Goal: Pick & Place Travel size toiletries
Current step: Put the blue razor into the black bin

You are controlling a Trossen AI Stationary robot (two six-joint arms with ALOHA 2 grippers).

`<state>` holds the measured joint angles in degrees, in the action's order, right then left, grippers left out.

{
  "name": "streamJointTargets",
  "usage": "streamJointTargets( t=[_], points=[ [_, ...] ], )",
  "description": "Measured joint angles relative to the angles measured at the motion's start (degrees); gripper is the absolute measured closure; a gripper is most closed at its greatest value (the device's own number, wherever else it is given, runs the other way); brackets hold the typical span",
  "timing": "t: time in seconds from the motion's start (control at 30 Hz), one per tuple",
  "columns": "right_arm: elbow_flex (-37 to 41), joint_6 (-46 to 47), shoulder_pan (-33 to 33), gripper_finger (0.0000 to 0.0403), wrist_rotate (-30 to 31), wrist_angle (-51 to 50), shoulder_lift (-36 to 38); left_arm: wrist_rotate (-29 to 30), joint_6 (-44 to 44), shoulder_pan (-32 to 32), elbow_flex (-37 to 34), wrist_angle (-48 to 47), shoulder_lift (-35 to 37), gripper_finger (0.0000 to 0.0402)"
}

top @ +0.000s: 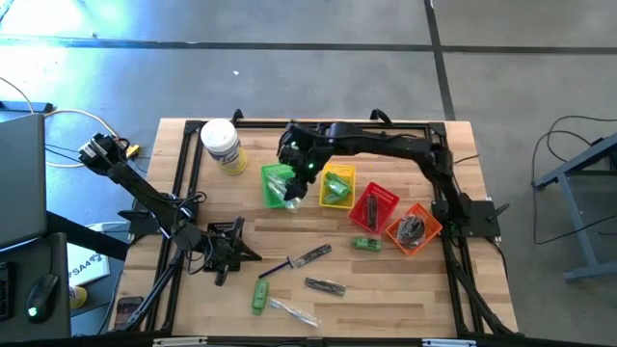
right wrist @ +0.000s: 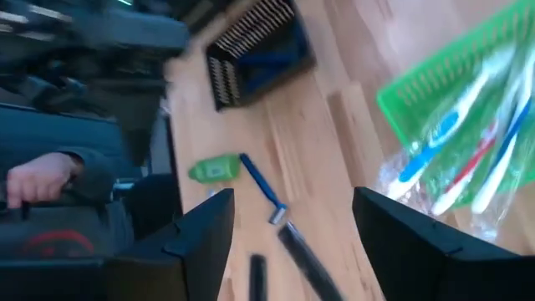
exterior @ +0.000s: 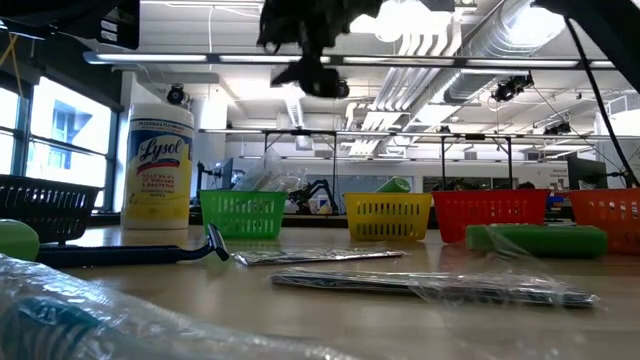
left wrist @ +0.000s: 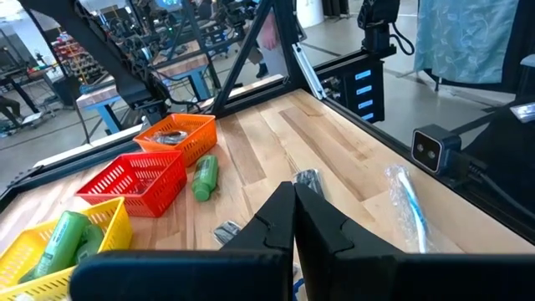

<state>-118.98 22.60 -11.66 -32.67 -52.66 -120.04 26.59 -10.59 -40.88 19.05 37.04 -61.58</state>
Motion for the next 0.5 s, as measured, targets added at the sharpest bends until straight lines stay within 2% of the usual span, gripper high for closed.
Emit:
streamJointTargets(
  t=[0.1,0.2,0.3,0.5],
  points=[
    [0.0,-1.8,0.4,0.0166,3.7,-0.2,4.8,0.0,0.0,0.0,0.0,0.0,0.0,0.0402],
    [0.0,-6.7,2.7,0.0166,15.3,-0.5,11.2,0.0,-0.1,0.0,0.0,-0.2,0.0,0.0401],
    [0.0,-11.8,7.2,0.0166,26.3,-0.6,17.9,0.0,0.3,0.0,0.0,-0.8,0.0,0.0402],
    [-0.1,-16.6,18.2,0.0166,39.2,-0.3,29.9,0.0,0.7,0.0,0.0,-3.1,0.0,0.0402]
  ],
)
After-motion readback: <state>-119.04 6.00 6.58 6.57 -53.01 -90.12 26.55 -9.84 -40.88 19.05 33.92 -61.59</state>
